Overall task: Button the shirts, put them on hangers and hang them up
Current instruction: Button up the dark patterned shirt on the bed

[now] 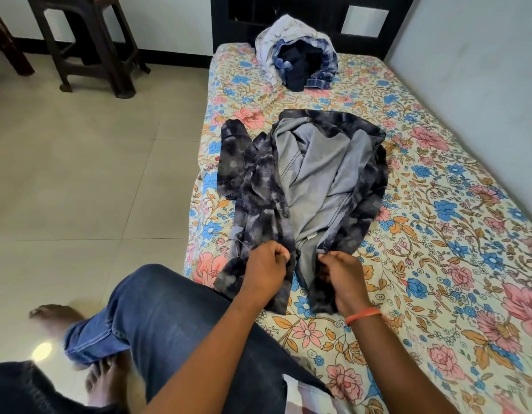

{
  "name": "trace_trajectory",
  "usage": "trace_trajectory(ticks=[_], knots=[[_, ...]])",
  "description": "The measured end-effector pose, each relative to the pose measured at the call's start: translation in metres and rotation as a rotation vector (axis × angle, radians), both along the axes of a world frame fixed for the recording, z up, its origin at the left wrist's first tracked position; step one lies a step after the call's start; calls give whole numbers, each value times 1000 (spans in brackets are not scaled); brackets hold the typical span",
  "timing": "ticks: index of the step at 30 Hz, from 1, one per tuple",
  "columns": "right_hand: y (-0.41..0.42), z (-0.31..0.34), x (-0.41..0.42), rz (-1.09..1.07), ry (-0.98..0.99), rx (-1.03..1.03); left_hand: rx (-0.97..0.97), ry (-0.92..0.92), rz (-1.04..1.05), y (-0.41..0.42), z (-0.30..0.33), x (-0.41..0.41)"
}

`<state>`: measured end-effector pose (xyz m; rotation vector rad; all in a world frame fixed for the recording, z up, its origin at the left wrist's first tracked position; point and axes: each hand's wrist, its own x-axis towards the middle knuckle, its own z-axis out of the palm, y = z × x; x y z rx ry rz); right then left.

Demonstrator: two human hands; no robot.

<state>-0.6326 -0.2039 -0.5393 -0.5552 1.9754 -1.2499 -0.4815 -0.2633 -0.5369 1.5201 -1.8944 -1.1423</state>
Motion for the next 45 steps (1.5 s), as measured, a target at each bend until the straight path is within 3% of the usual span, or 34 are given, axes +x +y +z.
trace_trajectory(ticks=[3, 8, 23, 30, 35, 40, 45], knots=[[-1, -4, 17, 116, 381, -68, 1, 12, -7, 2, -3, 2], [1, -10, 38, 245, 694, -173, -25, 18, -26, 5, -8, 2], [8, -5, 47, 297, 808, -153, -5, 84, -39, 3, -9, 0], [4, -8, 48, 263, 711, -194, 26, 110, -16, 4, -5, 2], [4, -4, 51, 178, 489, -171, 46, 118, 28, 5, -3, 2], [4, -1, 53, 86, -11, -187, 54, 81, 59, 5, -1, 2], [5, 1, 51, 73, -56, -135, 49, 58, 55, 5, -5, 1]])
